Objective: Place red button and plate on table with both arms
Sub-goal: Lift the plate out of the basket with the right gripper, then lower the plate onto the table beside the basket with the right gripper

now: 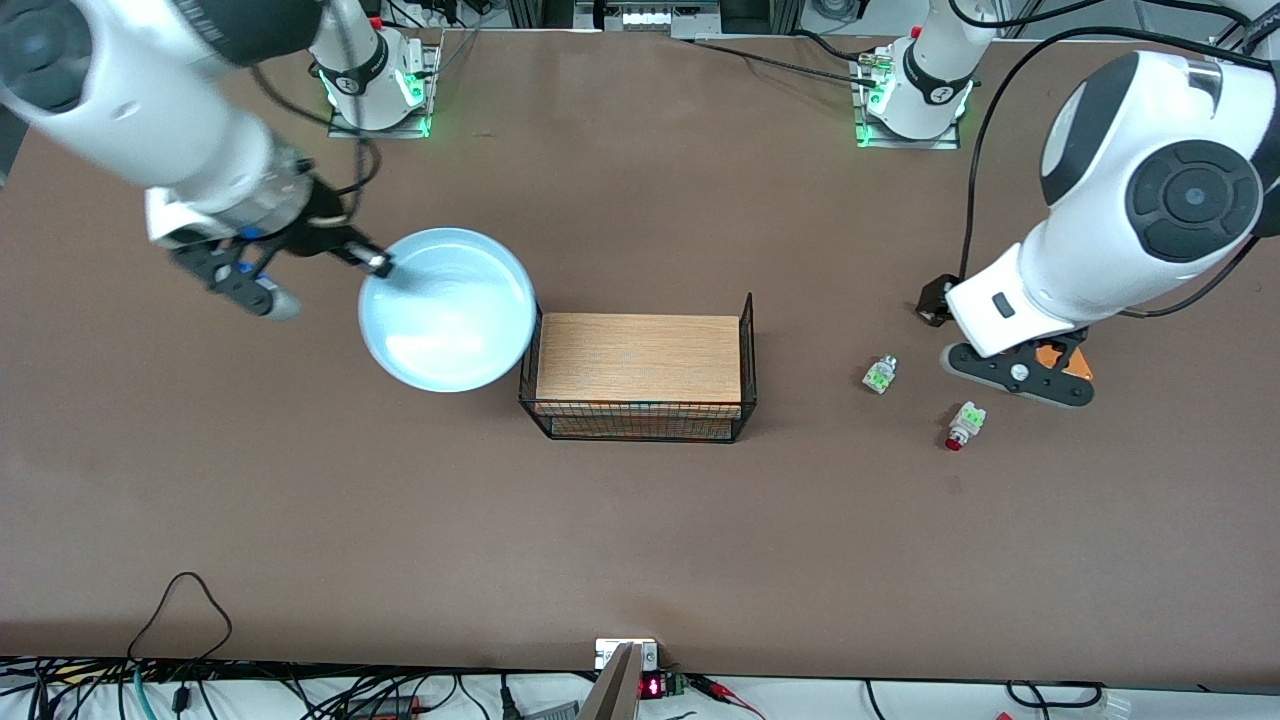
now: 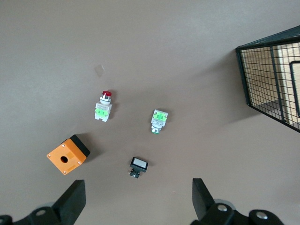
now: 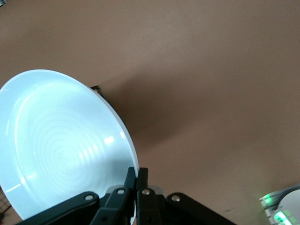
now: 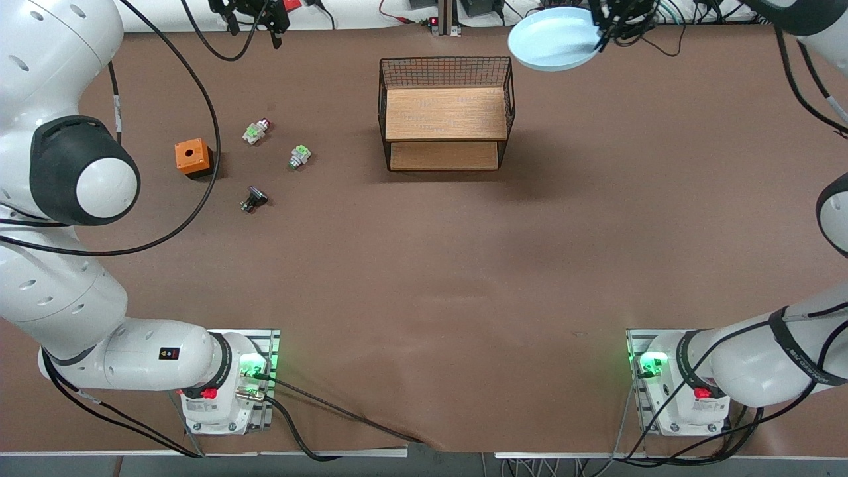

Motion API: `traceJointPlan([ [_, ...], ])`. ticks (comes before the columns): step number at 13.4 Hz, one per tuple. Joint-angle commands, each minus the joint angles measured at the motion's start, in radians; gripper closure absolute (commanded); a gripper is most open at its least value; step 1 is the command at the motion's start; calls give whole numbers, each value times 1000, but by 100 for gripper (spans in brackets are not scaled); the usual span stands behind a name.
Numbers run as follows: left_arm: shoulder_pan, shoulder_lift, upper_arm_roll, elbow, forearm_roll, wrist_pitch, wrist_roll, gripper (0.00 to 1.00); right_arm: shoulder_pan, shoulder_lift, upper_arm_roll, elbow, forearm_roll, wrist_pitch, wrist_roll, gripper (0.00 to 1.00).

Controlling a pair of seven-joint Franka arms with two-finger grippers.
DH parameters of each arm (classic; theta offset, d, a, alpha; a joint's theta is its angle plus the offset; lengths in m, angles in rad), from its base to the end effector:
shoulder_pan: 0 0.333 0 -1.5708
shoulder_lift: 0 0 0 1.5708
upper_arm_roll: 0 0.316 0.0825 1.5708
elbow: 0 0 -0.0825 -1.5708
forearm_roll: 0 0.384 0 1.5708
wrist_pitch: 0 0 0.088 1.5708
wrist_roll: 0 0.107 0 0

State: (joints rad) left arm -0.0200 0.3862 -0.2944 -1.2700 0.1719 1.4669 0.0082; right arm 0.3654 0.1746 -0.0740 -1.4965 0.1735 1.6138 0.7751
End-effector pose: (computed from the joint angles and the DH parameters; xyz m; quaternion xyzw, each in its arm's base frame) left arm 0.6328 -0.1480 0.5306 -0.9839 0.1531 0.0813 0.0434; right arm 0.5764 0.1953 0.5632 -0.9660 0.2443 0.0651 0.0545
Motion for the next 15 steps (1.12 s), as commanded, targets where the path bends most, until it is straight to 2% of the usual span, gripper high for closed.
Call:
traceJointPlan([
  [1,32,0,6,17,-38,-19,-7,0,-98,-6,13,-11,1,-43,-201,100],
  [3,17,-81,76,-76,-98,12,-40,0,-173,0,13,-37,-2,-48,-360,100],
  [4,2,-166,128,-189,-148,112,-90,0,-213,6,13,-63,-3,-48,-450,100],
  [5,0,-252,151,-298,-167,209,-105,0,-239,12,13,-91,-23,-45,-527,100],
  [6,2,-310,158,-372,-167,284,-112,0,-247,23,14,-108,-87,-38,-584,100],
  [7,2,-358,197,-409,-166,321,-100,0,-247,26,14,-137,-145,-17,-624,100],
  [8,-4,-383,231,-437,-166,337,-93,0,-250,26,14,-177,-167,38,-654,100],
  [11,-15,-432,250,-512,-157,342,-91,0,-313,26,14,-338,-158,241,-788,100],
  [13,-14,-422,250,-505,-157,334,-93,0,-341,40,16,-413,-154,351,-844,100],
  [15,-23,-423,257,-496,-157,328,-94,0,-342,63,16,-455,-154,402,-859,100],
])
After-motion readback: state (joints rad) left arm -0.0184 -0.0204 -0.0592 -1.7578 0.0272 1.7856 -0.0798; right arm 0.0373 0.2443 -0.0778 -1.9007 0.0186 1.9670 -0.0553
